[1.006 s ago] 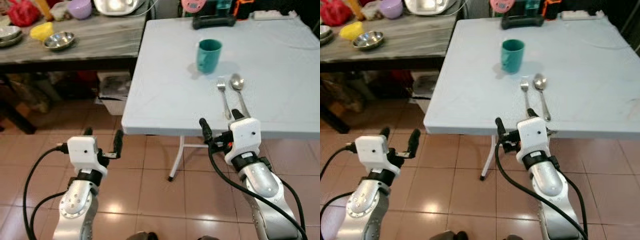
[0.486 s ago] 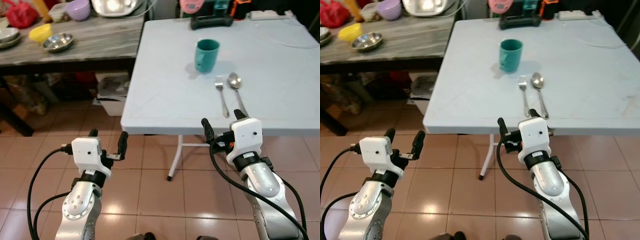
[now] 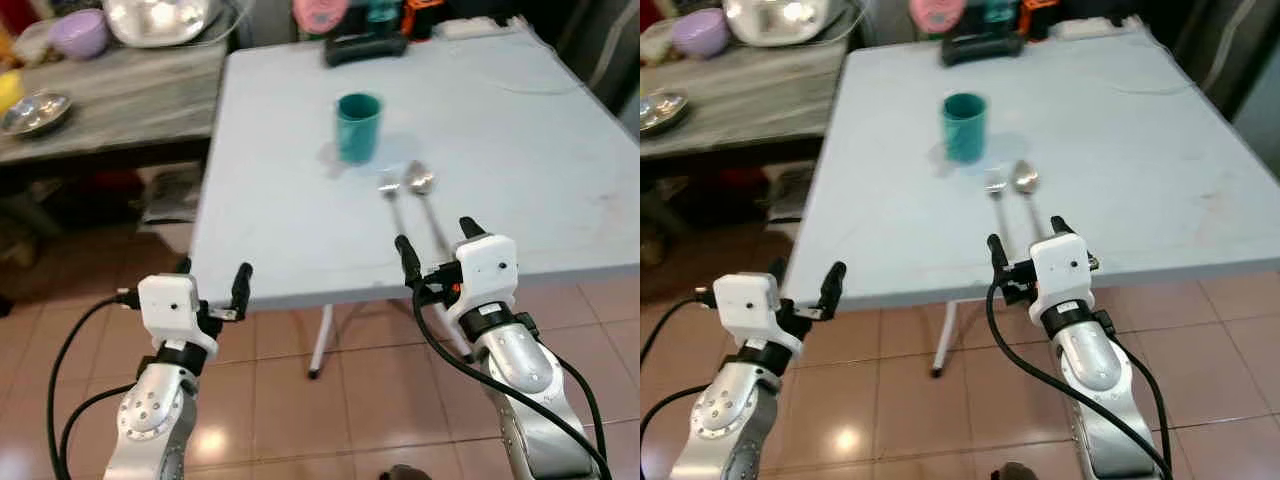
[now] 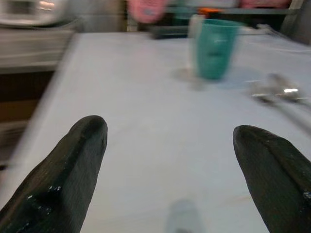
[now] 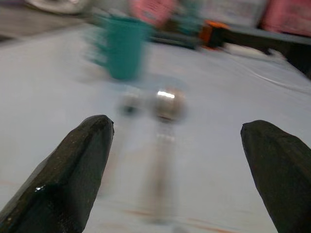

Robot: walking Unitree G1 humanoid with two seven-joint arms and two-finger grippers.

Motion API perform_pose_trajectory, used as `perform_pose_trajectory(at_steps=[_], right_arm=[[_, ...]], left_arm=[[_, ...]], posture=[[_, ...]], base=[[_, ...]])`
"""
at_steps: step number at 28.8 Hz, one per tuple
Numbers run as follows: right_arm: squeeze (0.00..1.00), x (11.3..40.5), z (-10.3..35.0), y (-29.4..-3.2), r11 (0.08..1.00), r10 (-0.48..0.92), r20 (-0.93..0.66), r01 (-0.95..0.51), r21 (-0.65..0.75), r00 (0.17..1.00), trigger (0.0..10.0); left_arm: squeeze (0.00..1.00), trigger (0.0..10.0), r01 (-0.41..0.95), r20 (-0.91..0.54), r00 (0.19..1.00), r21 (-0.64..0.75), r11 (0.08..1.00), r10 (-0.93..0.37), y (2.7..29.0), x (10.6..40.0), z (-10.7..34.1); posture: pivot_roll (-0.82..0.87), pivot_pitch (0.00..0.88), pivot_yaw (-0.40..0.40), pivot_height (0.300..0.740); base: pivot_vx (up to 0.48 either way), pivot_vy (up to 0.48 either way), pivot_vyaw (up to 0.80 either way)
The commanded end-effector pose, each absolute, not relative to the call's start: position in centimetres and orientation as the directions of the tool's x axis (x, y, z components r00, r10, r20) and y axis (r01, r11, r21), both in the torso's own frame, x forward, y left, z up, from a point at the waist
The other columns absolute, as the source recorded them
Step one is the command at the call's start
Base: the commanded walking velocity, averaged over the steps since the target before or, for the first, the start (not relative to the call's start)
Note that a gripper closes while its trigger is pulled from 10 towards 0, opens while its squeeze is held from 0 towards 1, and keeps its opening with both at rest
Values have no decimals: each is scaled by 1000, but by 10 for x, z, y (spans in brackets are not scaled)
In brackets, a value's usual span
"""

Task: Setting the table

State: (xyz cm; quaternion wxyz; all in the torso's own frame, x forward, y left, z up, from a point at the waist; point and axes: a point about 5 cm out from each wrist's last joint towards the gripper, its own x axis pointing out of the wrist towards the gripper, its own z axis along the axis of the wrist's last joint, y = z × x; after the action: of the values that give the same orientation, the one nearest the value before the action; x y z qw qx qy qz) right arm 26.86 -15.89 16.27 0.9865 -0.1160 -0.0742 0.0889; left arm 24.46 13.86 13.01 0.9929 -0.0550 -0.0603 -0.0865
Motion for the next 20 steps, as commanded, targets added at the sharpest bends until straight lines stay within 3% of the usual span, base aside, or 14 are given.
perform_pose_trajectory(at_steps=[1,7,16,20], right_arm=[[0,267,165,-149,955,224,140,-188,-228,965,10000],[0,268,163,-146,953,236,134,-202,-228,962,10000],[0,268,158,-133,937,313,106,-289,-198,944,10000],[0,266,153,-127,924,353,85,-333,-186,932,10000]], left_arm=[[0,10000,146,123,983,-75,986,-136,150,243,130],[0,10000,140,115,985,-72,988,-131,151,242,129],[0,10000,137,92,987,-68,988,-130,154,235,122],[0,10000,200,69,978,-72,977,-195,156,227,117]], posture=[[-131,155,100,740],[-128,156,99,740],[-119,162,97,740],[-114,164,98,740]], base=[[296,0,0],[295,0,0],[0,0,0],[0,0,0]])
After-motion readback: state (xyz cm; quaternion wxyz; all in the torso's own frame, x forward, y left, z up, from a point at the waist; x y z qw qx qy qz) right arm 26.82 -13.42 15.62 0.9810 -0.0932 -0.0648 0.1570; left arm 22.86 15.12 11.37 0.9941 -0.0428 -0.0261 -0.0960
